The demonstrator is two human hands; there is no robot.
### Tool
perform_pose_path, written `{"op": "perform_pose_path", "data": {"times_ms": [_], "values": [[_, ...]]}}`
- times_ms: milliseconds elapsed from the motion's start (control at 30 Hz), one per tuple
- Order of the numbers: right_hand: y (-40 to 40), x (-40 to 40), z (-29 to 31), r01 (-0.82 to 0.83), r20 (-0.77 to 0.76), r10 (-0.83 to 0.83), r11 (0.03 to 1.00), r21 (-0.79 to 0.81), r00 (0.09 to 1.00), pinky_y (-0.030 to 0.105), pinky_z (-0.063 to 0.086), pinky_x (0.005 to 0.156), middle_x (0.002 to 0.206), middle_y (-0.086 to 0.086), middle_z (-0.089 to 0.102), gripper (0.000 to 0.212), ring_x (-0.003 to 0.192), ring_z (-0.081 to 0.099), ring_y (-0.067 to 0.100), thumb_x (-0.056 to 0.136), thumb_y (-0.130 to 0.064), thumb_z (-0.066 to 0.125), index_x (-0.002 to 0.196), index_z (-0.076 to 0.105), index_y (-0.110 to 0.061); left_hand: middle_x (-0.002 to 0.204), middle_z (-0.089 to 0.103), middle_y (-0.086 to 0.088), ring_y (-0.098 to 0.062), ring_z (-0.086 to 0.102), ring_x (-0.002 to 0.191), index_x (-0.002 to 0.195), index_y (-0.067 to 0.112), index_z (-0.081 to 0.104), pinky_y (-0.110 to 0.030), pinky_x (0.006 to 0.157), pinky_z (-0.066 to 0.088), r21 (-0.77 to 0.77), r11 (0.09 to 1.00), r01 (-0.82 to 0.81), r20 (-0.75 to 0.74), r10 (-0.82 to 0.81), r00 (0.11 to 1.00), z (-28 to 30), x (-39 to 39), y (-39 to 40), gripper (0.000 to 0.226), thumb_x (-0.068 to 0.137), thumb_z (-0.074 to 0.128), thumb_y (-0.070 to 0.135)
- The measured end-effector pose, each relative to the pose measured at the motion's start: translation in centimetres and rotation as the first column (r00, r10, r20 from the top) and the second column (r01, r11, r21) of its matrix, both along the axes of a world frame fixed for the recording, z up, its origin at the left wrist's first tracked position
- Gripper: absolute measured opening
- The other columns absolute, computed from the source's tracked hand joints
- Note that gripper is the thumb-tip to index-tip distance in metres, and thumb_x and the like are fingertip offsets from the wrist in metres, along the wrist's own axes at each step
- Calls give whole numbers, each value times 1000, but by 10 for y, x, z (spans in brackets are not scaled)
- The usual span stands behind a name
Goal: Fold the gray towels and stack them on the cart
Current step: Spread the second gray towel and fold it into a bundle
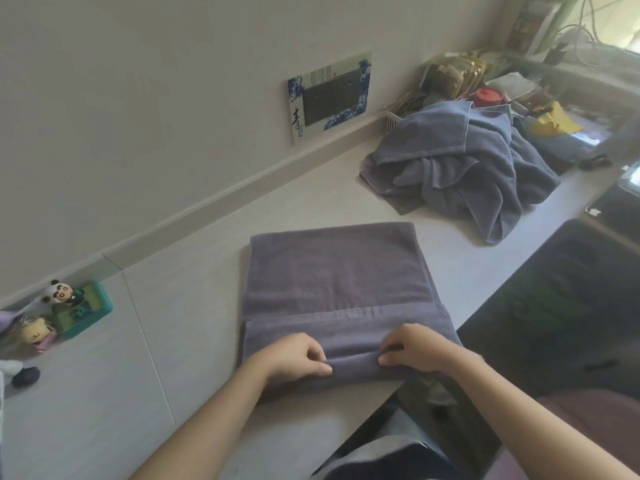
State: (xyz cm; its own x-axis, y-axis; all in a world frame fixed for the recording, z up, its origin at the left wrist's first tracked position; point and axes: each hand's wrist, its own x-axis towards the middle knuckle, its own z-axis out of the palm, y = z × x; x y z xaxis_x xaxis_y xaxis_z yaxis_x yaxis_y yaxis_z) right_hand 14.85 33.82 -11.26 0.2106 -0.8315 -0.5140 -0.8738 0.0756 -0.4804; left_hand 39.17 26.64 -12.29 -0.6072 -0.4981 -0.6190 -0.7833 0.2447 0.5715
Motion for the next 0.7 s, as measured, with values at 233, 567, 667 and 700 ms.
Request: {"op": "perform_pose_path", "data": {"times_ms": [233,567,667,700], "values": [[-61,-16,47,-132,37,128,980,147,991,27,42,84,88,-13,63,26,87,58,12,90,-42,55,102,69,-23,73,64,19,5,55,71,76,26,69,-24,79,44,137,991,0,-32,4,999,45,0,-54,17,86,63,39],[-213,-32,32,-62,-78,62,998,-2,995,25,37,77,107,4,66,28,93,55,20,92,-37,53,101,69,-15,93,67,-5,-15,56,83,85,15,69,-26,71,40,-113,992,-61,139,77,987,61,-46,-185,28,95,52,36],[-233,-35,10,64,-69,-69,995,-73,995,27,40,82,112,5,66,30,104,57,25,93,-37,51,105,68,-15,79,58,-10,-22,53,83,71,18,53,-28,63,35,-248,962,-118,149,158,976,38,-59,-199,36,99,41,37],[-236,-36,3,79,-79,-85,994,-69,993,29,41,84,112,4,65,35,106,57,25,93,-43,49,107,66,-16,94,63,-10,-24,56,94,82,19,58,-29,73,40,-270,955,-120,164,169,972,28,-61,-201,35,99,37,41]]}}
